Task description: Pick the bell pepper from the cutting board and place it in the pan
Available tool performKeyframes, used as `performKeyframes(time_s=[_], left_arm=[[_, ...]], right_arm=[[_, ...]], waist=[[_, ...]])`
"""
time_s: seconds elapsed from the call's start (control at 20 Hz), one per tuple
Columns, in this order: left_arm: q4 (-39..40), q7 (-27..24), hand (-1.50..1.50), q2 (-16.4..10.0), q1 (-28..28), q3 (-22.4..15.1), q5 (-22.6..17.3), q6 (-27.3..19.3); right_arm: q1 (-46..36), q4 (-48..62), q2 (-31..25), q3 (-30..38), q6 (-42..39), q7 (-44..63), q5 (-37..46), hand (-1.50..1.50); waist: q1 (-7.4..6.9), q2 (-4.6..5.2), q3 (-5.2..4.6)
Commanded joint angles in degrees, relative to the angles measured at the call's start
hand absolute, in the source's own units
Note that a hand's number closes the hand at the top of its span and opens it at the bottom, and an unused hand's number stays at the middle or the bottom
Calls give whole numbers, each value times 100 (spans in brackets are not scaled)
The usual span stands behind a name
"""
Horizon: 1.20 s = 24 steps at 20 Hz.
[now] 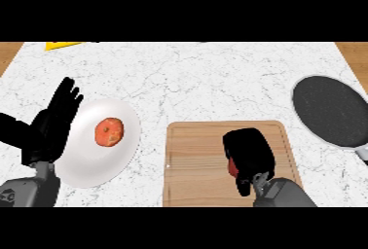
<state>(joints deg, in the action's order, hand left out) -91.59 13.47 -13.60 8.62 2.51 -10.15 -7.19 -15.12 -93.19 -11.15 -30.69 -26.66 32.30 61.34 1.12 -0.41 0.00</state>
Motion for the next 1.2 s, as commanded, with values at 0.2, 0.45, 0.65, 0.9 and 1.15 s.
performKeyframes(time_s=[0.2, 0.45, 0.65, 0.9, 1.15], left_arm=[[-155, 232, 0, -155, 49, 154, -113, 86], [-80, 61, 0, 22, 9, 20, 35, 7], [215, -61, 0, 94, 142, 70, 37, 94], [16, 8, 0, 94, 36, 55, 34, 151], [-10, -211, 0, 70, -222, 141, -31, 351]], right_arm=[[713, -2806, -1147, 221, 461, -615, 132, 150], [599, -4316, -1653, 1240, 62, -669, -222, 150], [887, -4945, -1546, 2017, -550, -520, -861, 150], [480, -3978, -1109, 2994, -145, -952, -985, 150], [32, -2938, -1393, 4324, -7, -1599, -1473, 150]], waist=[[53, -18, 1], [35, 3, -2], [-46, 35, -2], [-84, 45, 3], [-117, 46, 2]])
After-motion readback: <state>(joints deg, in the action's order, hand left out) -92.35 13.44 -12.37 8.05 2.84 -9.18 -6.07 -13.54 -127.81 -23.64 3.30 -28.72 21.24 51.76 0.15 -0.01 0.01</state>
